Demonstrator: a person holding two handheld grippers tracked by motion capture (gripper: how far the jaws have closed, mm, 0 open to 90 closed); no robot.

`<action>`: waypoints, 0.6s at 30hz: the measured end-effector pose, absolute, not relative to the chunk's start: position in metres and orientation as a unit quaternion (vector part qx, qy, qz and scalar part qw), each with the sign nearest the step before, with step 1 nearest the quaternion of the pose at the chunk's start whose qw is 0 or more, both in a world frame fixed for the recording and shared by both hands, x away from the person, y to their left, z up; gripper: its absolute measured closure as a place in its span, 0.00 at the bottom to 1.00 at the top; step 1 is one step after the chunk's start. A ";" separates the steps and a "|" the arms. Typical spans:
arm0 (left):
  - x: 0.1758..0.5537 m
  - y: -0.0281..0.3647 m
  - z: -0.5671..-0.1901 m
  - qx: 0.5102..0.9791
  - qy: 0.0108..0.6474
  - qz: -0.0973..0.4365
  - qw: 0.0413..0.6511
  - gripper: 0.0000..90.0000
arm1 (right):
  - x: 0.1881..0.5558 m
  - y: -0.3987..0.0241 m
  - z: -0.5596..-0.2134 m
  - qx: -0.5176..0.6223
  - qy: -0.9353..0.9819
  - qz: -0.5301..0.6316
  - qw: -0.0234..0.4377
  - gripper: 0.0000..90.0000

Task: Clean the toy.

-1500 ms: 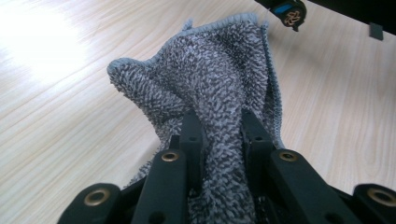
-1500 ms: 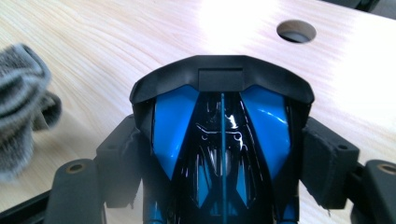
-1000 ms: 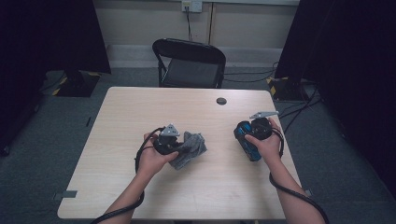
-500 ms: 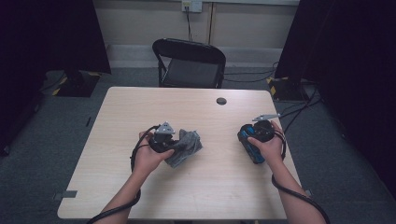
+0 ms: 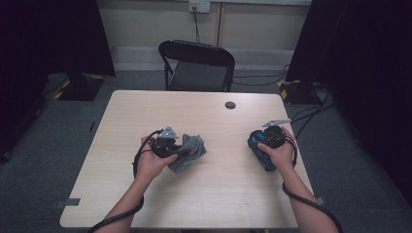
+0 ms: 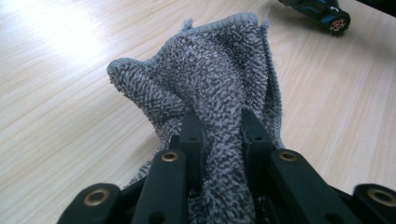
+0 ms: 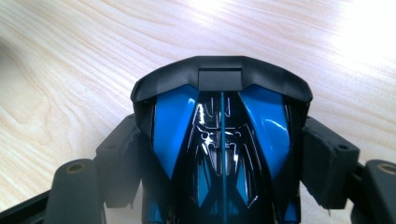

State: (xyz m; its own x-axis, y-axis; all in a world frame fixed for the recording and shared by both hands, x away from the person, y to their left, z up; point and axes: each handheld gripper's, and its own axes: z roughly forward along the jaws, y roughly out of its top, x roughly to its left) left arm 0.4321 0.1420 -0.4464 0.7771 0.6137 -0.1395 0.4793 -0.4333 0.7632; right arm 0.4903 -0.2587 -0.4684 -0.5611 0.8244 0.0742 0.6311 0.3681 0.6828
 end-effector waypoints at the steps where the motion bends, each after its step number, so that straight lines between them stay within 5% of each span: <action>1: 0.433 0.143 -0.447 0.843 0.324 0.080 0.422 0.83 | 0.491 -0.259 -0.469 0.446 0.816 0.341 0.141 0.28; 18: 0.444 0.156 -0.449 0.840 0.340 0.086 0.414 0.83 | 0.499 -0.259 -0.479 0.450 0.819 0.331 0.135 0.28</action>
